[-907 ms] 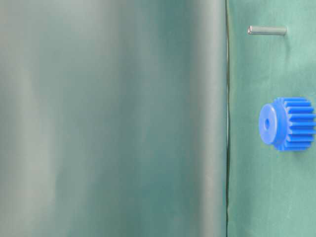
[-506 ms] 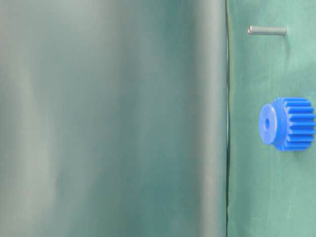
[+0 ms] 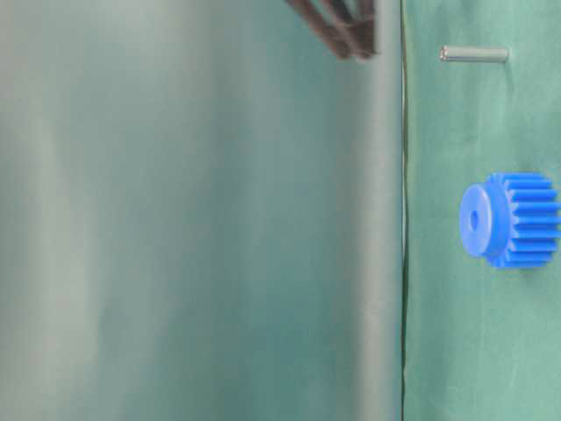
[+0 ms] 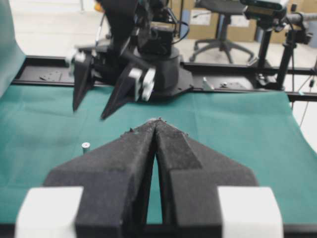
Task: Insert the shaft placed at a random location into the center hole of the small gear at another random location.
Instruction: 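Move the right gripper left and lower it over the silver shaft, then close the right gripper on the silver shaft and lift it upright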
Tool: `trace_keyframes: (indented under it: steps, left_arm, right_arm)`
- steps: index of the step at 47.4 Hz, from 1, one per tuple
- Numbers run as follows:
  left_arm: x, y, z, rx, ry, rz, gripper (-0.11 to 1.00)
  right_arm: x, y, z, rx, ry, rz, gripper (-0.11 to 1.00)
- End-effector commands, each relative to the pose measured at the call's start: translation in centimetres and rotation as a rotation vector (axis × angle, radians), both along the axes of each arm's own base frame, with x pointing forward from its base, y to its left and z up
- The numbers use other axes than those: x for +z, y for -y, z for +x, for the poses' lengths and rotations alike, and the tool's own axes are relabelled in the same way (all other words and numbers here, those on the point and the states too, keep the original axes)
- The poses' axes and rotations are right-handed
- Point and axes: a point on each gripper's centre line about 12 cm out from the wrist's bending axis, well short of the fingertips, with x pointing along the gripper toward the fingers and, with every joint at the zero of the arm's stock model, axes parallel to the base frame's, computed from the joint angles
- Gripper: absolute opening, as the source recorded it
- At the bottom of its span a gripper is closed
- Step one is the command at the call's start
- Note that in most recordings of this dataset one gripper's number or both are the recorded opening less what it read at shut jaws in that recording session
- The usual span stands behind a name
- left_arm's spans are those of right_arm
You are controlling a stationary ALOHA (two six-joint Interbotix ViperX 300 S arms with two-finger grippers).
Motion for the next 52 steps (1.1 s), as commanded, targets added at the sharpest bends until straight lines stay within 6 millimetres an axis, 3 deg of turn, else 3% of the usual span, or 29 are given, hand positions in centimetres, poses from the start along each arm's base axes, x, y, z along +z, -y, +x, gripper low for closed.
trace_keyframes:
  steps: [1,11,30,35,43,52]
  left_arm:
    - [0.3,0.0,0.1,-0.001,0.009,-0.003,0.0]
    - [0.1,0.0,0.1,0.0,0.003,-0.005,0.0]
    - [-0.1,0.0,0.0,-0.001,-0.003,-0.008,0.0]
    - [0.0,0.0,0.0,-0.001,0.0,-0.011,0.0]
    - [0.0,0.0,0.0,-0.001,0.0,-0.014,0.0]
    - [0.1,0.0,-0.1,-0.001,0.005,-0.023,0.0]
  right_arm:
    - [-1.0,0.5,0.4,-0.023,0.004,0.002,0.6]
    - [-3.5,1.2,0.7,-0.061,-0.039,0.021,0.58]
    - [-4.4,1.3,1.0,-0.069,-0.058,0.047,0.55]
    - [-4.6,1.2,0.9,-0.063,-0.072,0.054,0.46]
    - [-4.5,0.9,1.1,-0.038,-0.07,0.049,0.19]
    - [-4.5,0.9,1.0,-0.037,-0.062,0.049,0.17]
